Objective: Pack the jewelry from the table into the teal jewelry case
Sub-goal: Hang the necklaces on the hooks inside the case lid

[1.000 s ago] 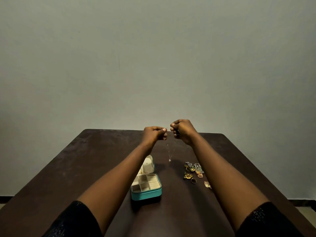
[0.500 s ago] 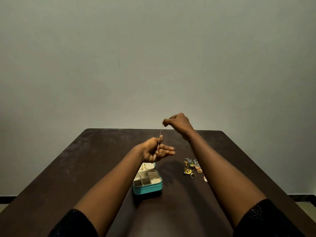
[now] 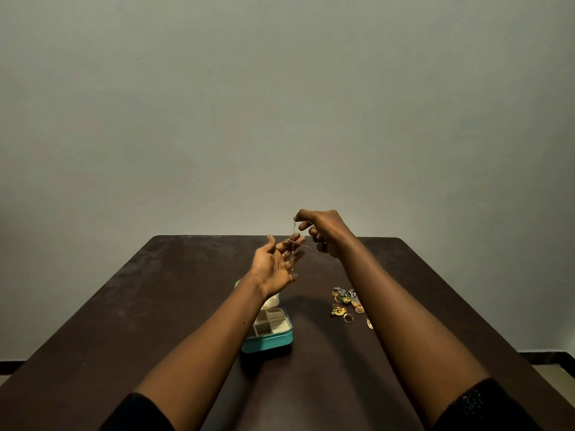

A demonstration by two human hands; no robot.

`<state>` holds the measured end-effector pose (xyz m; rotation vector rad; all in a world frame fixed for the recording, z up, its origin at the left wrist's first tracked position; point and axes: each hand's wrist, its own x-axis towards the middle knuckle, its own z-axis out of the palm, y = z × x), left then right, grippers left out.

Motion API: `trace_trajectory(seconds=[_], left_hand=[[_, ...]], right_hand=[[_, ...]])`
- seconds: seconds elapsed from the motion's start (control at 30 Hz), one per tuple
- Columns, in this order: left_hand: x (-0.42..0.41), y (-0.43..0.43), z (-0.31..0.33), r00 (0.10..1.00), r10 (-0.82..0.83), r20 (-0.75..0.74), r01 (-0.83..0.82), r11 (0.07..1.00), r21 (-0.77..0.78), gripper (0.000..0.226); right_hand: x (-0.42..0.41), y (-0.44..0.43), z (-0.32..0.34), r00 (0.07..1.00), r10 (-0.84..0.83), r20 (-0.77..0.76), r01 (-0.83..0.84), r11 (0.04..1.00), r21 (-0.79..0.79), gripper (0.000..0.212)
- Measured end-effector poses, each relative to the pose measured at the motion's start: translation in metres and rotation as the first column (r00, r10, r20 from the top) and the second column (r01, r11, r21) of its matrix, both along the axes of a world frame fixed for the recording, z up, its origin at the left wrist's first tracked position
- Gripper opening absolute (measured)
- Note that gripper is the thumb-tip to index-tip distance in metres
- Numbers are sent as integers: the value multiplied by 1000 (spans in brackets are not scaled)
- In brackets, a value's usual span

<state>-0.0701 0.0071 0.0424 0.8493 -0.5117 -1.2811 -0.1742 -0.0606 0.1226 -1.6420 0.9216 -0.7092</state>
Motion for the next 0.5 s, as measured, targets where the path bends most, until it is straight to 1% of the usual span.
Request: trace_trajectory(seconds=[0.07, 0.1, 0.2, 0.33, 0.4, 0.5], left_hand=[[-2, 1, 1, 997, 43, -67, -47, 997, -58, 53], [-3, 1, 2, 996, 52, -70, -57, 996, -73, 50], [-4, 1, 1, 998, 51, 20, -50, 997, -53, 47], [-1, 3, -1, 990, 36, 139, -34, 999, -17, 52], [0, 3, -1, 980, 6, 197, -6, 1000, 0, 52], [0, 6, 1, 973, 4, 229, -8, 1000, 16, 47]], right_hand=[[0, 2, -2, 999, -28, 17, 28, 1000, 7, 26], [0, 3, -3, 999, -48, 23, 48, 999, 0, 25], [-2, 3, -3, 992, -120, 39, 121, 992, -31, 27], [-3, -2, -7, 986, -161, 45, 162, 987, -24, 31], [-4, -4, -10, 985, -167, 40, 167, 986, 24, 25], [-4, -7, -15, 987, -157, 41, 147, 973, 180, 18]])
